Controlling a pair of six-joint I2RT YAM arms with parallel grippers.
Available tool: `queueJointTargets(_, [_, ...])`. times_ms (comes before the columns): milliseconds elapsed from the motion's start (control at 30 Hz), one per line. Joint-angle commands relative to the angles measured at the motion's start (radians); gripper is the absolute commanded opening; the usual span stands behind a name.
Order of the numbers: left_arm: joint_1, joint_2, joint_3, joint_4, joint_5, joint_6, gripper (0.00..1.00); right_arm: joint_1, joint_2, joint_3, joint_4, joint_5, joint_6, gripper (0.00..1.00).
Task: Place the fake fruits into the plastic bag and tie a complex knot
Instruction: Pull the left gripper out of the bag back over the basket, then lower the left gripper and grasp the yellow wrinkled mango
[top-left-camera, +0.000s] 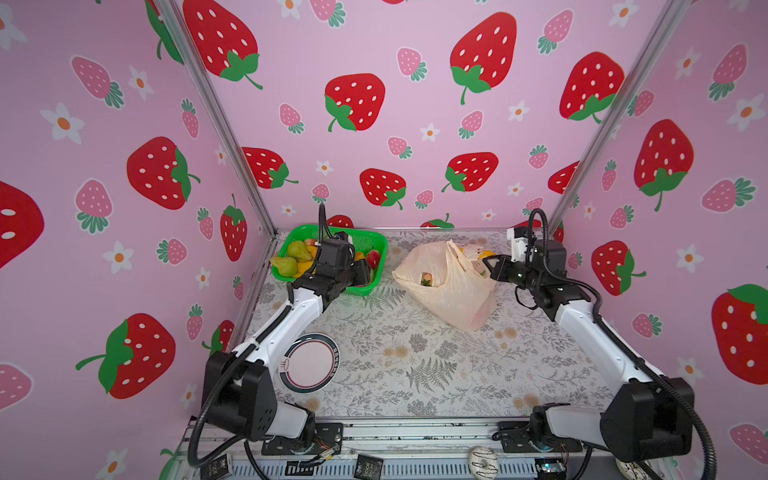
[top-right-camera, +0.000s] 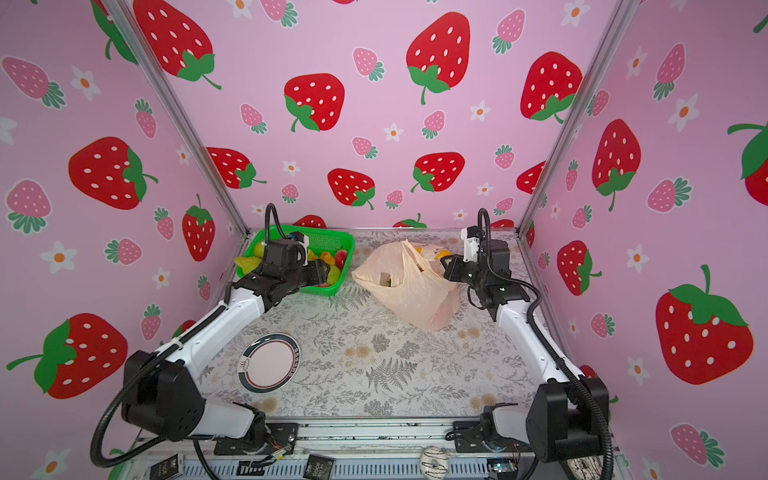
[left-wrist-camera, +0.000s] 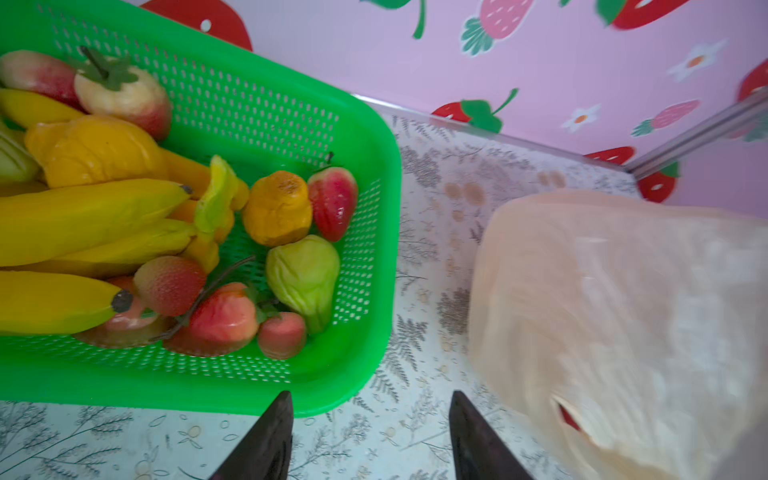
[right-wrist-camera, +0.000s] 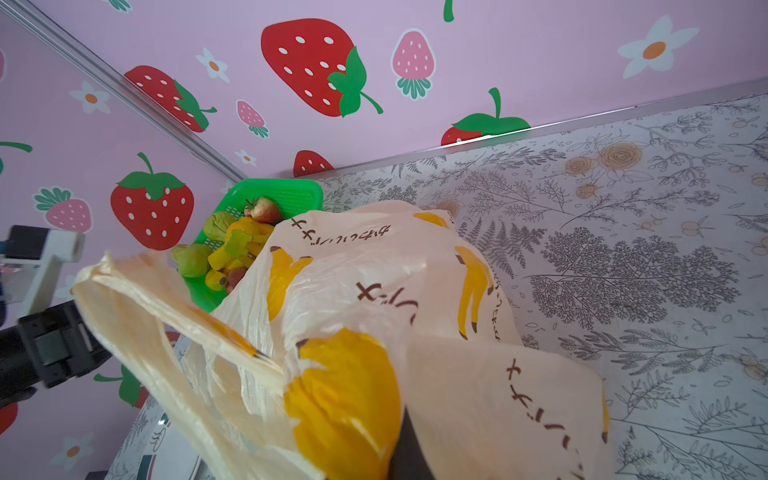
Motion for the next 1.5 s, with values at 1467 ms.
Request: queueJointTargets(1467, [0.027, 0.806, 0.823, -0.256, -0.261, 0.161, 0.41, 0.008, 0.097, 0.174, -0.017, -0.033, -0.046, 0.08])
